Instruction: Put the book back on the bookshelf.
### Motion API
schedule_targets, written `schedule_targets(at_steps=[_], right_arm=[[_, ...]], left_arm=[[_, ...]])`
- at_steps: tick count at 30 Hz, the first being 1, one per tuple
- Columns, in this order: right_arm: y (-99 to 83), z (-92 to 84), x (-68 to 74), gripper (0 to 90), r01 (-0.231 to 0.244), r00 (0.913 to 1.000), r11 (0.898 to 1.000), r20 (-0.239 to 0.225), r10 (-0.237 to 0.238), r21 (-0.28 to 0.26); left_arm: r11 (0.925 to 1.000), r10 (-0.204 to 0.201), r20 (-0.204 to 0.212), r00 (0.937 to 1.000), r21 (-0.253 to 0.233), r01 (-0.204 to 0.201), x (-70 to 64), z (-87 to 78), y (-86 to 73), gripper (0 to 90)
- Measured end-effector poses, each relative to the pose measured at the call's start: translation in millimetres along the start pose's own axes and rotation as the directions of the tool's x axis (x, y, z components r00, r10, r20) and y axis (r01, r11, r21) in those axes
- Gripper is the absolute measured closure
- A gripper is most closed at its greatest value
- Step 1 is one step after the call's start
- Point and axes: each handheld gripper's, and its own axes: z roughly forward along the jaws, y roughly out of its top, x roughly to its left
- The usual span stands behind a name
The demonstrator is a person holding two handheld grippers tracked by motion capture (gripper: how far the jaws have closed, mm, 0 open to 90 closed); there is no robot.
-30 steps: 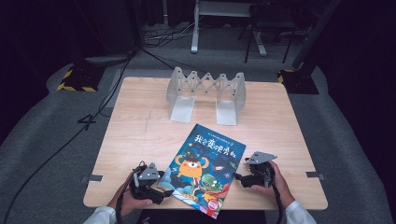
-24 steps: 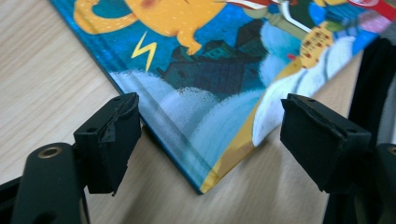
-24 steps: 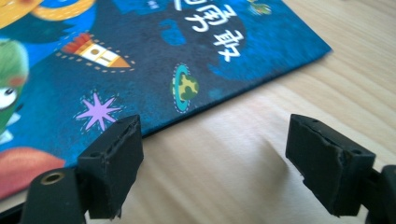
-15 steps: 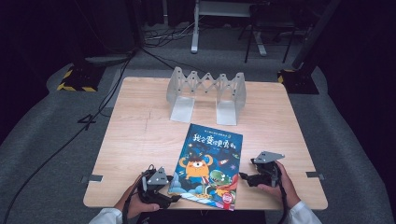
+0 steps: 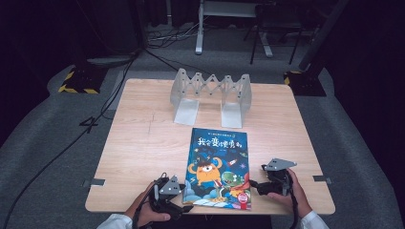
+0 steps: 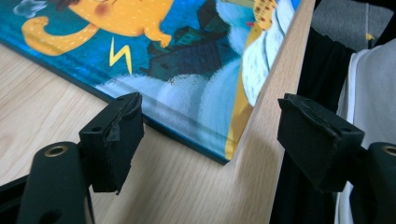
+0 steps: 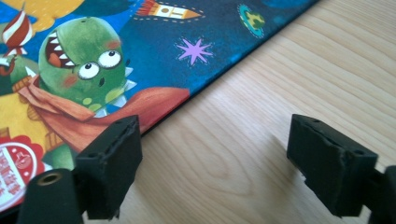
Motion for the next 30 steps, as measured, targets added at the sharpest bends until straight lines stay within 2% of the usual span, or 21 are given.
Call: schedule_targets(at_steps=[2,4,6,11,14,16,17,18,20,22,24,27,30], right_arm=[[-1.5,-2.7,-2.8,22.2,-0.012,0.9999,1.0,0.004,0.012,0.004],[-2.9,-6.4,-3.0,23.6,-0.007,1.0,1.0,0.0,0.007,0.022],[-4.0,-10.9,-0.7,25.6,0.0,1.0,0.999,-0.005,0.0,0.045],[-7.7,-20.4,9.2,25.9,0.028,0.9993,0.995,-0.028,-0.025,0.098],[-7.1,-23.8,15.4,24.7,0.048,0.998,0.989,-0.048,-0.042,0.141],[-5.9,-25.9,19.8,24.5,0.051,0.9977,0.983,-0.053,-0.042,0.177],[-5.1,-27.2,22.6,24.5,0.06,0.9971,0.978,-0.058,-0.05,0.199],[-4.6,-29.2,26.6,25.2,0.078,0.9956,0.971,-0.068,-0.065,0.225],[-4.5,-30.0,28.6,25.3,0.085,0.995,0.969,-0.072,-0.07,0.233],[-4.2,-32.2,33.2,26.2,0.096,0.9937,0.96,-0.082,-0.077,0.262],[-3.7,-34.9,36.7,32.5,0.098,0.9934,0.955,-0.085,-0.077,0.281],[-2.9,-38.8,40.2,38.6,0.096,0.9939,0.943,-0.083,-0.074,0.32],[-3.4,-42.6,40.8,40.8,0.104,0.9932,0.928,-0.086,-0.078,0.357]], left_arm=[[0.9998,0.017,-0.007,0.9998,0.002,-0.017,-1.8,2.3,1.8,24.3],[0.9999,0.011,-0.011,0.9999,-0.006,-0.011,-0.8,2.7,2.1,26.8],[0.9999,-0.013,-0.02,0.9997,-0.01,0.013,1.1,0.9,0.8,27.8],[0.9997,-0.019,-0.093,0.9955,0.016,0.021,10.3,-12.9,-10.4,24.6],[0.9995,-0.028,-0.142,0.9895,0.009,0.029,18.7,-20.8,-18.4,23.4],[0.9986,-0.054,-0.153,0.9868,-0.005,0.054,24.4,-23.2,-20.7,23.3],[0.9985,-0.054,-0.159,0.9858,-0.003,0.054,25.0,-22.5,-19.9,23.0],[0.9992,-0.038,-0.175,0.9838,0.006,0.039,24.4,-20.2,-18.1,20.8],[0.9994,-0.033,-0.166,0.9856,0.008,0.035,22.7,-14.9,-13.5,20.2],[0.9998,-0.012,-0.15,0.9886,0.013,0.014,18.9,-8.7,-7.7,20.2],[0.9997,-0.01,-0.148,0.989,0.019,0.013,14.9,-4.1,-4.0,19.2],[0.9997,0.001,-0.143,0.9898,0.025,0.003,12.8,-0.4,-0.6,17.4],[0.9996,-0.002,-0.142,0.9899,0.028,0.006,12.0,2.4,1.7,14.6]])
